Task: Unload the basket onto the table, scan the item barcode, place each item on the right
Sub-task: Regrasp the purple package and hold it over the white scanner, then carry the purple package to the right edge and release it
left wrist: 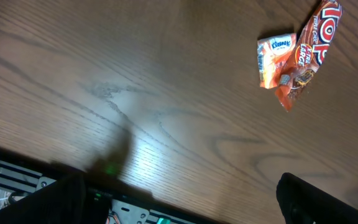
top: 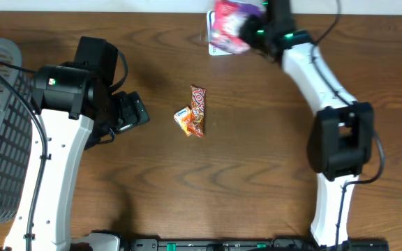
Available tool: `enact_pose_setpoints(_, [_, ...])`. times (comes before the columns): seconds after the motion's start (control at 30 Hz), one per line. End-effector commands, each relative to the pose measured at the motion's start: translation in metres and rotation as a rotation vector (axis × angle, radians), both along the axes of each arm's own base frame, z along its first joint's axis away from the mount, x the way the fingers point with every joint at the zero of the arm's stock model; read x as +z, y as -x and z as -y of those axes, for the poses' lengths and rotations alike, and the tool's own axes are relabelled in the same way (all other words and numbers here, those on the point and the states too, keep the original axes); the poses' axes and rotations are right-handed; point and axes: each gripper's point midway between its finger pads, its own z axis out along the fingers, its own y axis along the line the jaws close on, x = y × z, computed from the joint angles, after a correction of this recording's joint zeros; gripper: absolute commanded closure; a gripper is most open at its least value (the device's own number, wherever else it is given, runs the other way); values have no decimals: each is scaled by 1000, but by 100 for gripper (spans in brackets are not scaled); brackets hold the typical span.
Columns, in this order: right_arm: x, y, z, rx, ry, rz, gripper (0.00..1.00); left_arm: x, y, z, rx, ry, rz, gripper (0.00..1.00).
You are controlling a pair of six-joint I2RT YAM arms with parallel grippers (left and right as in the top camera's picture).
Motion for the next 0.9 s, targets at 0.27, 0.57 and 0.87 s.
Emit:
enact_pose_setpoints(0.27, [30,61,262,-416,72,-193,99,0,-1,-4,5,-17,-3,2])
enact_pose_setpoints(0.57, [12,125,387,-590,104,-293,99,0,-1,-4,6,-18,-3,2])
enact_pose_setpoints(0.87, [21,179,458,-735,52,-300,48,0,-1,-4,6,-18,-3,2])
